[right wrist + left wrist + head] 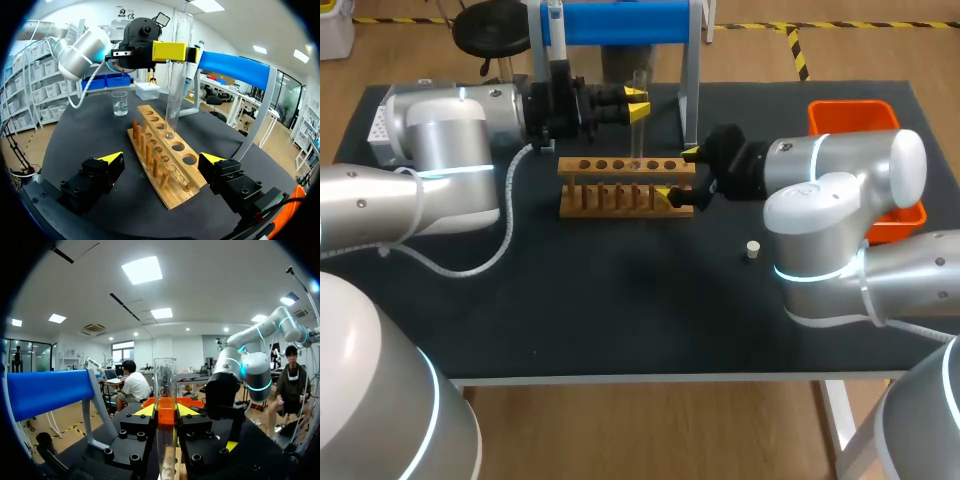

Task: Invert the test tube, pick up the pipette, mount the tip to pipette, aspirate from beaker and dispense into the tube, eject the tip, return the pipette, and cap with the stopper.

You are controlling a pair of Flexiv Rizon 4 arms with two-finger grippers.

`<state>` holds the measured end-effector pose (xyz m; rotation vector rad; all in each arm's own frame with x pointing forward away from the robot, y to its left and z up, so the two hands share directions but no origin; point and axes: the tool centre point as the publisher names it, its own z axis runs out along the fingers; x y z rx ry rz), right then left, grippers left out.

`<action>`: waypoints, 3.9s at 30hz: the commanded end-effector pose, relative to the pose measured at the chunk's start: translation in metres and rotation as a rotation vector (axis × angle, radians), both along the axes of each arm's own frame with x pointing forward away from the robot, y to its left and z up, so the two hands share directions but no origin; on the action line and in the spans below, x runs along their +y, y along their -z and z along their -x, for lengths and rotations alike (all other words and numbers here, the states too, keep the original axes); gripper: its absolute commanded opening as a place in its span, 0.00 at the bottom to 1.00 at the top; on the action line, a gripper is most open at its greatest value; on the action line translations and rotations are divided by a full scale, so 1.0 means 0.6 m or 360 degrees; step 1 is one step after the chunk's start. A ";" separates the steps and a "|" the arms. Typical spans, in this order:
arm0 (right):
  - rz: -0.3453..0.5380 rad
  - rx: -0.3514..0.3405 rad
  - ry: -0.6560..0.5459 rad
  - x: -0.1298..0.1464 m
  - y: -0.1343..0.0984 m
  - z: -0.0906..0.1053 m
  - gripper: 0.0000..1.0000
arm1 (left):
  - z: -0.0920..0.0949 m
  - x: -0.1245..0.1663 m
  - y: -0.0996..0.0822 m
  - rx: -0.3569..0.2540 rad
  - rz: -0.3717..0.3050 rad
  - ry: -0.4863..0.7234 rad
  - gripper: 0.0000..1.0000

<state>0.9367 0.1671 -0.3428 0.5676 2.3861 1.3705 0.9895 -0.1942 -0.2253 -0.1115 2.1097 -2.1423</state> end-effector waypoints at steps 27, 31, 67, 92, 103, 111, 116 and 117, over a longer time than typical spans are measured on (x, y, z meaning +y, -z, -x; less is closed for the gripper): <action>0.0002 0.0001 0.0002 0.001 0.000 0.000 1.00 | -0.007 -0.001 0.032 0.0034 0.0033 -0.0008 0.00; 0.0002 0.0001 0.0002 0.001 0.000 0.000 1.00 | -0.007 0.001 0.037 0.0041 0.0040 -0.0015 0.00; 0.0002 0.0001 0.0002 0.001 0.000 0.000 1.00 | -0.006 0.011 0.086 0.0037 0.0097 -0.0075 0.00; 0.0002 0.0001 0.0002 0.001 0.000 0.000 1.00 | -0.002 0.013 0.115 0.0028 0.0078 -0.0094 0.00; 0.0002 0.0001 0.0002 0.001 0.000 0.000 1.00 | 0.003 0.013 0.117 0.0058 0.0034 -0.0096 1.00; 0.0002 0.0001 0.0002 0.001 0.000 0.000 1.00 | 0.021 0.054 0.085 0.0153 -0.0120 -0.0131 1.00; 0.0002 0.0001 0.0002 0.001 0.000 0.000 1.00 | 0.043 0.102 0.062 0.0204 -0.0214 -0.0177 1.00; 0.0002 0.0001 0.0002 0.001 0.000 0.000 1.00 | 0.048 0.116 0.059 0.0218 -0.0246 -0.0201 1.00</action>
